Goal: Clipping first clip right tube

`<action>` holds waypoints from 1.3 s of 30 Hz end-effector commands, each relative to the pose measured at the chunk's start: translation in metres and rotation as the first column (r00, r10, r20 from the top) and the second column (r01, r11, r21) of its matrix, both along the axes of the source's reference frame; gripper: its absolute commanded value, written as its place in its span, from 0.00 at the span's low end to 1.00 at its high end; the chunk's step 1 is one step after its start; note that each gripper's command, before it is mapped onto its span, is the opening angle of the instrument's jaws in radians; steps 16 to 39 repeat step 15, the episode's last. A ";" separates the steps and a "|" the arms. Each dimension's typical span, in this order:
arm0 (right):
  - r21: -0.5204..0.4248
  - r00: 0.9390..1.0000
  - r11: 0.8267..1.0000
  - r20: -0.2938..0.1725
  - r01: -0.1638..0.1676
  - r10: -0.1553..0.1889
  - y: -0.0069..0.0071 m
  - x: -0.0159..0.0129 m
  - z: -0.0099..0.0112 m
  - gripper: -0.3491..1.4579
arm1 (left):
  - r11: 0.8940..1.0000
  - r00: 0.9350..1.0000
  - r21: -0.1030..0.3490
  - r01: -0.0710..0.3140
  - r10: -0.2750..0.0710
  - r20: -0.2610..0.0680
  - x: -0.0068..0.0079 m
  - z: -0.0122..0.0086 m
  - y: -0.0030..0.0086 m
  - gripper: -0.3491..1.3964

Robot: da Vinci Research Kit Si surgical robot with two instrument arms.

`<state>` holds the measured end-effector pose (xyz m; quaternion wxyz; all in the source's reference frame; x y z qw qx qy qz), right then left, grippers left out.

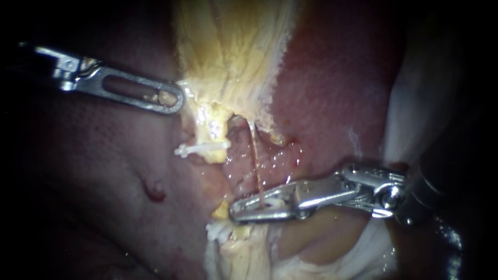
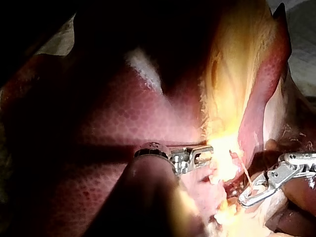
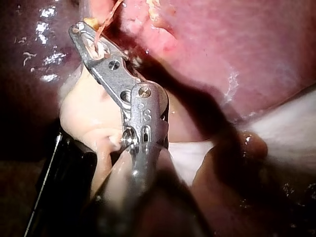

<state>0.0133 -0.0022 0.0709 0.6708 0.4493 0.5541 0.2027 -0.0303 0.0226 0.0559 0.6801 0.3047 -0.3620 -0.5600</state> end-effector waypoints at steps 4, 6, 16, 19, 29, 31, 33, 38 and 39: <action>-0.002 1.000 1.000 -0.003 0.003 -0.003 -0.0001 0.0000 0.0002 0.00 | 1.000 1.000 0.000 0.001 -0.001 -0.002 0.0000 0.0000 0.0000 0.00; -0.002 1.000 1.000 -0.003 0.003 -0.003 -0.0001 0.0000 0.0002 0.00 | 1.000 1.000 0.000 0.001 -0.001 -0.002 0.0000 0.0000 0.0000 0.00; -0.002 1.000 1.000 -0.002 0.003 -0.003 0.0000 0.0000 0.0003 0.00 | 1.000 1.000 0.000 0.001 -0.001 -0.002 0.0000 0.0000 0.0000 0.00; -0.002 1.000 1.000 -0.002 0.003 -0.003 0.0000 0.0000 0.0003 0.00 | 1.000 1.000 0.000 0.001 -0.001 -0.002 0.0000 0.0000 0.0000 0.00; -0.002 1.000 1.000 -0.002 0.003 -0.003 0.0000 0.0000 0.0003 0.00 | 1.000 1.000 0.000 0.001 -0.001 -0.002 0.0000 0.0000 0.0000 0.00; -0.002 1.000 1.000 -0.002 0.003 -0.003 0.0000 0.0000 0.0003 0.00 | 1.000 1.000 0.000 0.001 -0.001 -0.002 0.0000 0.0000 0.0000 0.00; -0.002 1.000 1.000 -0.002 0.003 -0.003 0.0000 0.0000 0.0003 0.00 | 1.000 1.000 0.000 0.001 -0.001 -0.002 0.0000 0.0000 0.0000 0.00; -0.002 1.000 1.000 -0.002 0.003 -0.003 0.0000 0.0000 0.0003 0.00 | 1.000 1.000 0.000 0.001 -0.001 -0.002 0.0000 0.0000 0.0000 0.00; -0.002 1.000 1.000 -0.002 0.003 -0.003 0.0000 0.0000 0.0003 0.00 | 1.000 1.000 0.000 0.001 -0.001 -0.002 0.0000 0.0000 0.0000 0.00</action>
